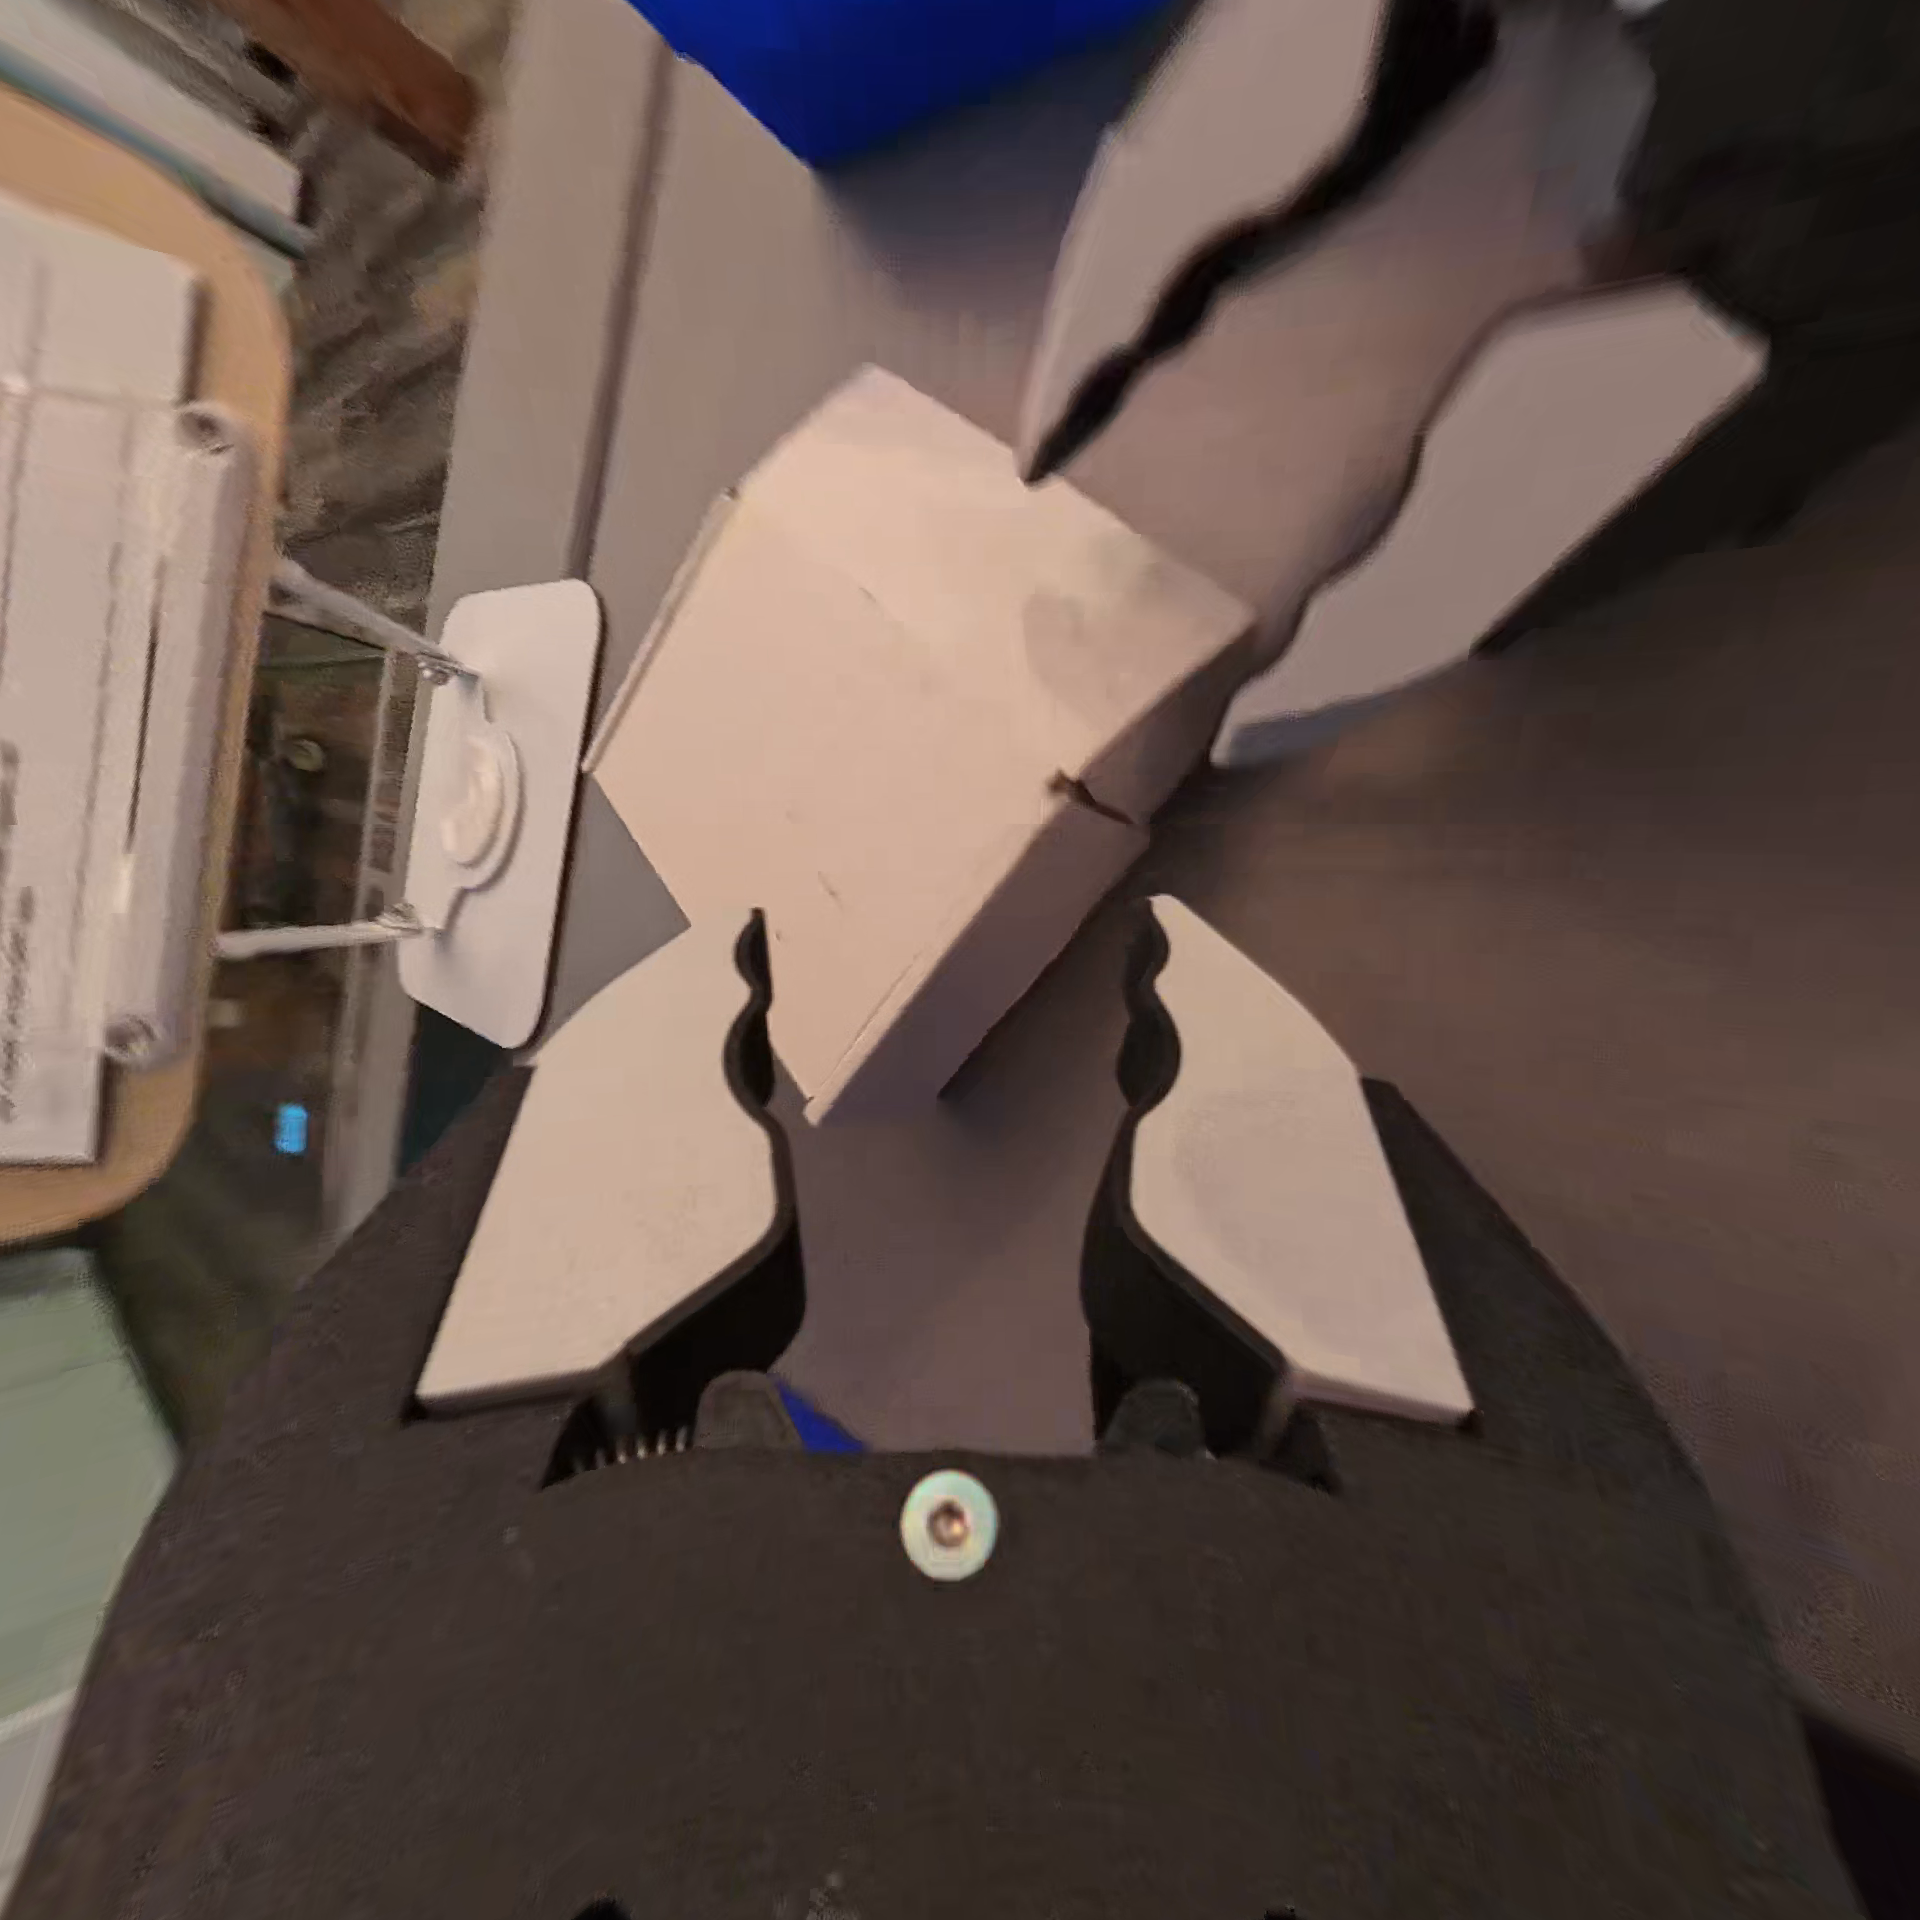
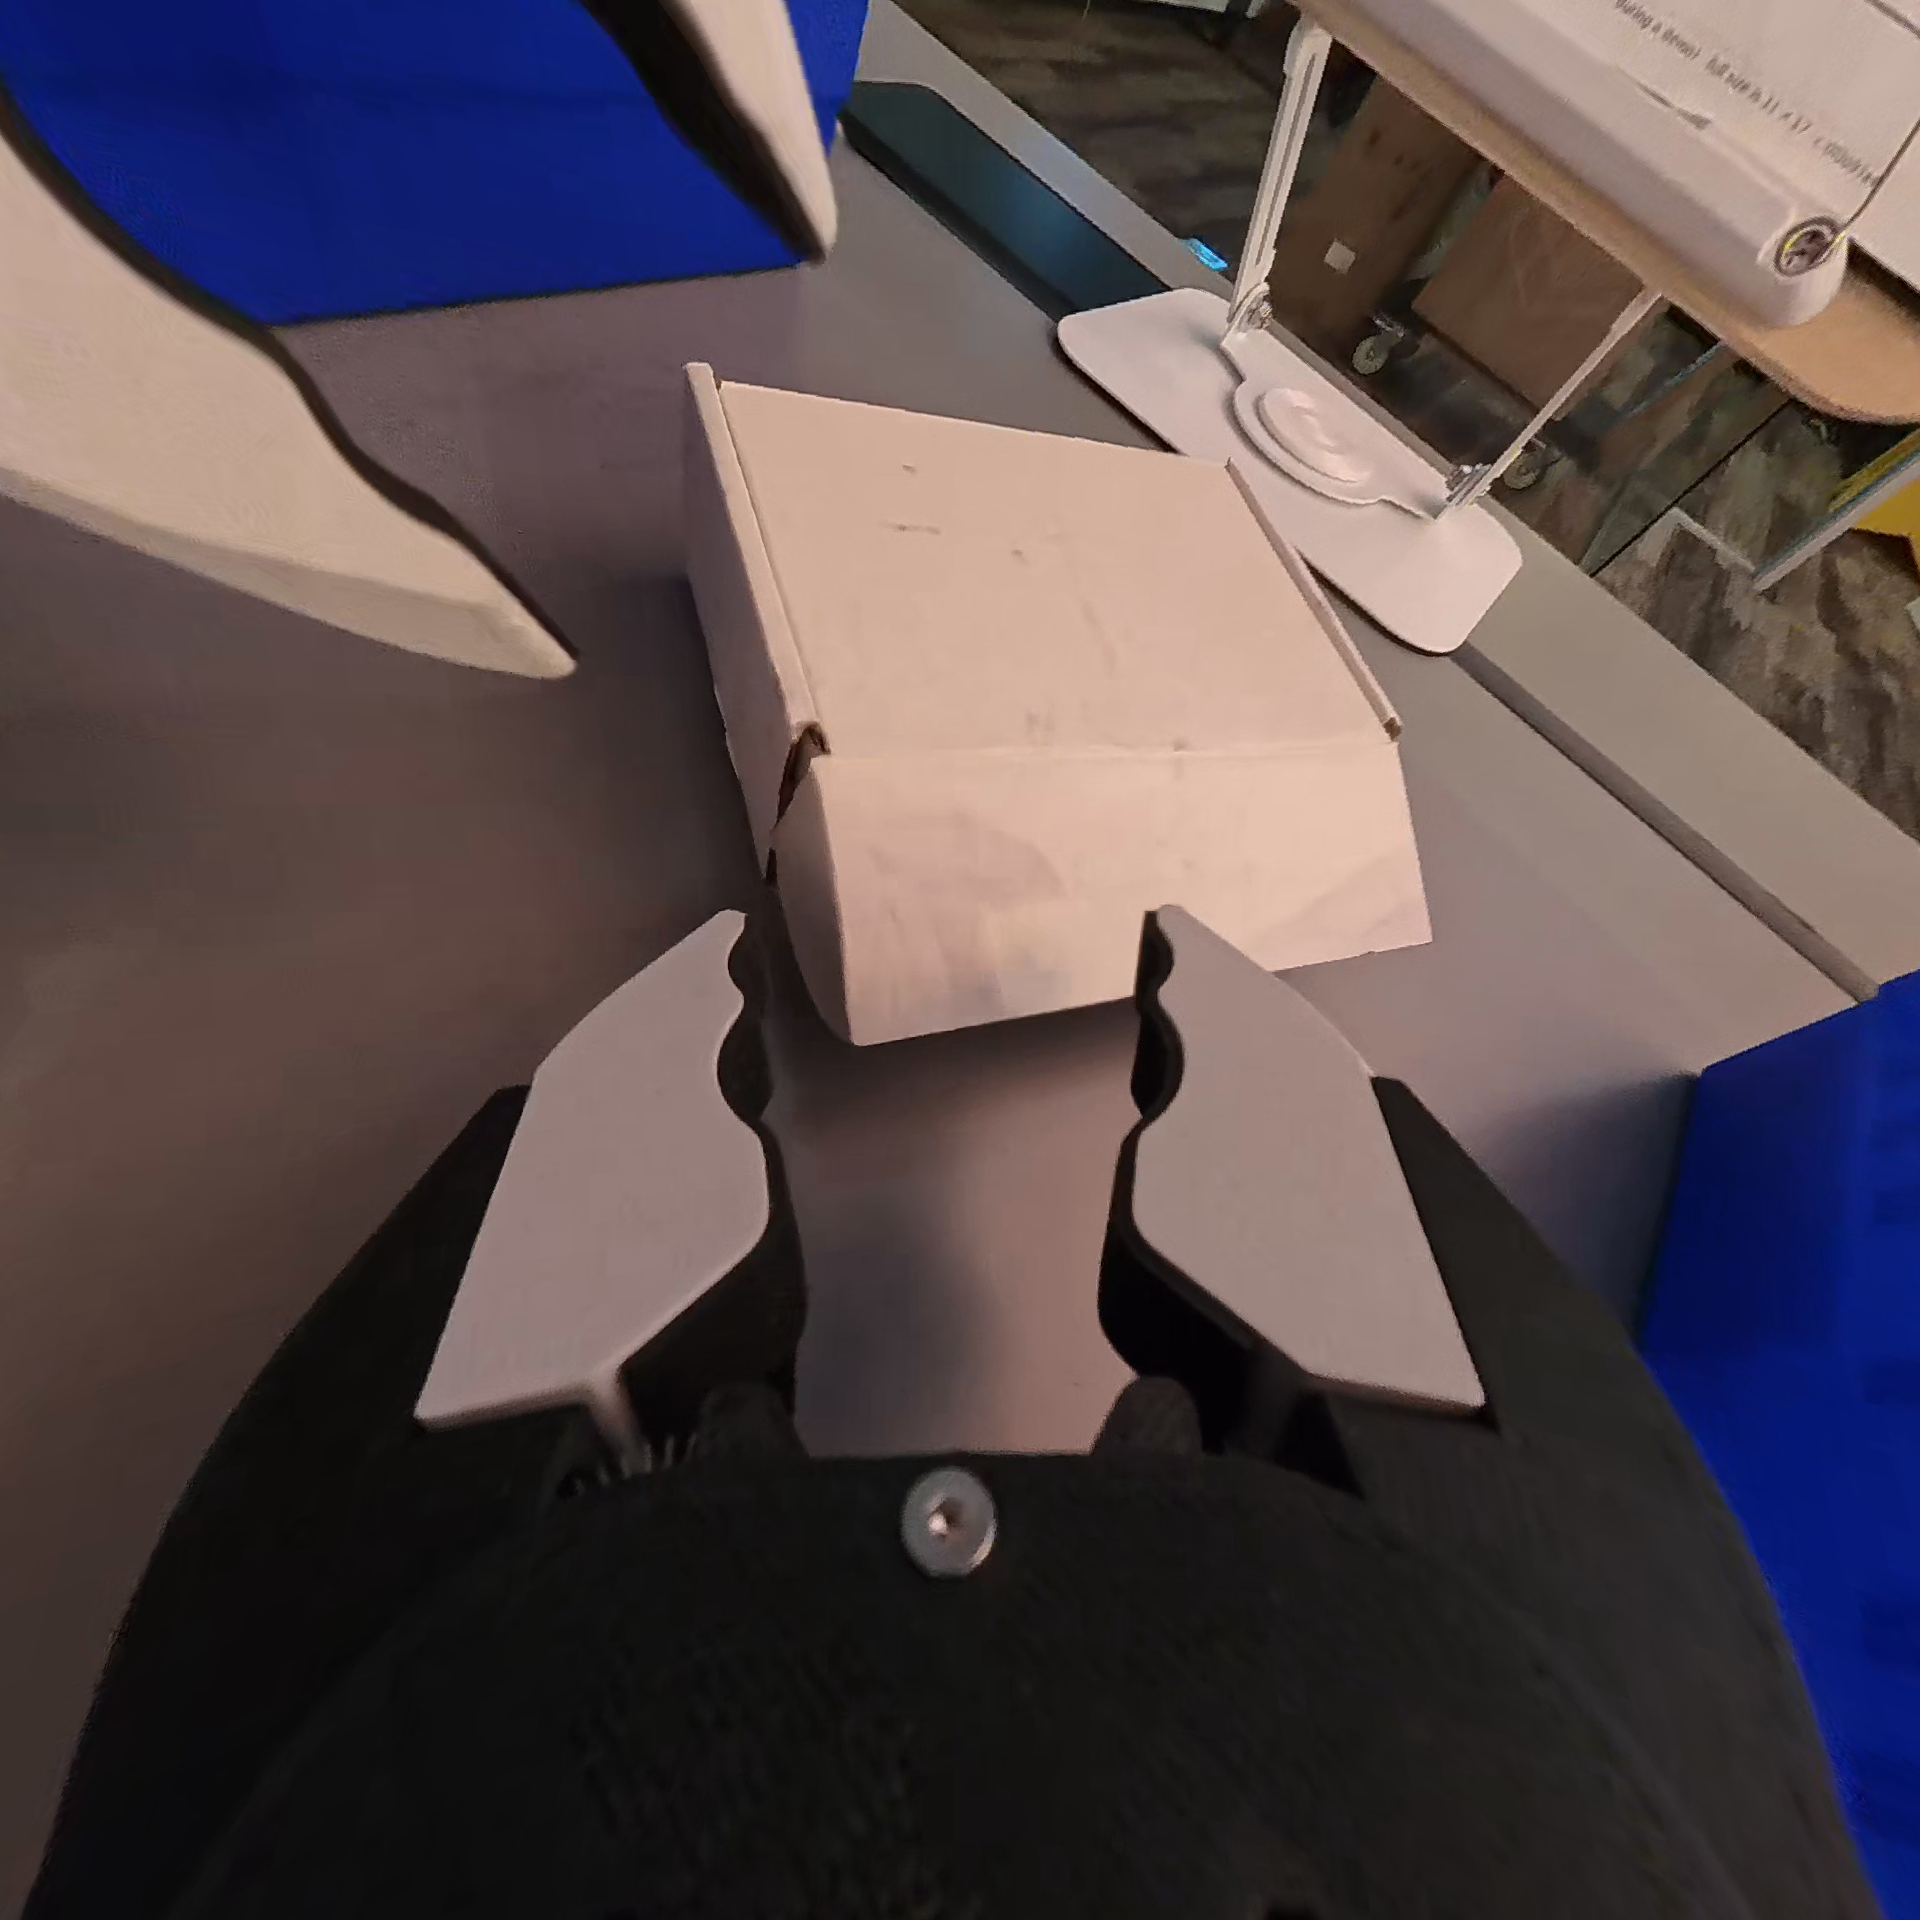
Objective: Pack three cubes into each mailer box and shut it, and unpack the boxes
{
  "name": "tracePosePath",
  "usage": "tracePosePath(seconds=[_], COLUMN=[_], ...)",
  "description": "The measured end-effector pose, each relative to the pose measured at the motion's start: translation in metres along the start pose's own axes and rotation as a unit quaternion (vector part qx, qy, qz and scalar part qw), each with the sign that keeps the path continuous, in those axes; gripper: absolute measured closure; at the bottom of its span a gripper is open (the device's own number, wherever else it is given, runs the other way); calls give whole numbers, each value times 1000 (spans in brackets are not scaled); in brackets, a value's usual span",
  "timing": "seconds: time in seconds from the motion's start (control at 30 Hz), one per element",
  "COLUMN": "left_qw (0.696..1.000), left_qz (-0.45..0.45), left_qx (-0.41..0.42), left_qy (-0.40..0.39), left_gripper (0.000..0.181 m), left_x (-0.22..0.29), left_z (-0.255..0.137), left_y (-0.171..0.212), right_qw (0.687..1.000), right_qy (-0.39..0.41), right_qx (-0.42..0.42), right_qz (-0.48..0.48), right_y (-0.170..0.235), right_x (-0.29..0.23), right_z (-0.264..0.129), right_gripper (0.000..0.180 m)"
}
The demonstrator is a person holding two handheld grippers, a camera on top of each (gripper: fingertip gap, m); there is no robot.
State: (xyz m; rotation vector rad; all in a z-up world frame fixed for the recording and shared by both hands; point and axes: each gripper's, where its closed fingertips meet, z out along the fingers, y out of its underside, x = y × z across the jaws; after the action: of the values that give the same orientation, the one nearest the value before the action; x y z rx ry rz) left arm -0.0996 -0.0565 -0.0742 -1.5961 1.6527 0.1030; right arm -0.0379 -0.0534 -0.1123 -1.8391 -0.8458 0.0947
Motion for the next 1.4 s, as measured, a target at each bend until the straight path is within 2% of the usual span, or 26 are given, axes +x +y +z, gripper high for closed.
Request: tracePosePath(seconds=[0.1,0.13,0.4,0.63,0.77,1.0,1.07,1.4], left_qw=[997,995,979,972,977,984,985,982], left_qz=[80,95,134,198,165,115,115,144], left_qx=[-17,-21,-65,-71,-63,-18,-8,-25], left_qy=[9,25,139,101,121,137,132,116], left_gripper=[104,108,103,113,111,120,120,121], left_x=[-2,-2,12,6,9,6,6,5], left_z=[11,14,49,55,54,54,55,56], left_y=[3,7,24,26,25,20,20,22], right_qw=[1000,1000,1000,1000,1000,1000,1000,1000], right_qy=[-6,-4,9,11,19,22,15,8], right_qx=[-1,0,9,-2,-5,-8,-12,-24], right_qz=[13,14,16,5,-11,-5,-8,9], right_y=[2,2,0,0,-2,-2,-2,3], right_x=[-1,-1,4,4,3,2,-1,-1], right_z=[4,5,7,15,19,21,23,20], right_gripper=[110,110,113,114,115,115,120,120])
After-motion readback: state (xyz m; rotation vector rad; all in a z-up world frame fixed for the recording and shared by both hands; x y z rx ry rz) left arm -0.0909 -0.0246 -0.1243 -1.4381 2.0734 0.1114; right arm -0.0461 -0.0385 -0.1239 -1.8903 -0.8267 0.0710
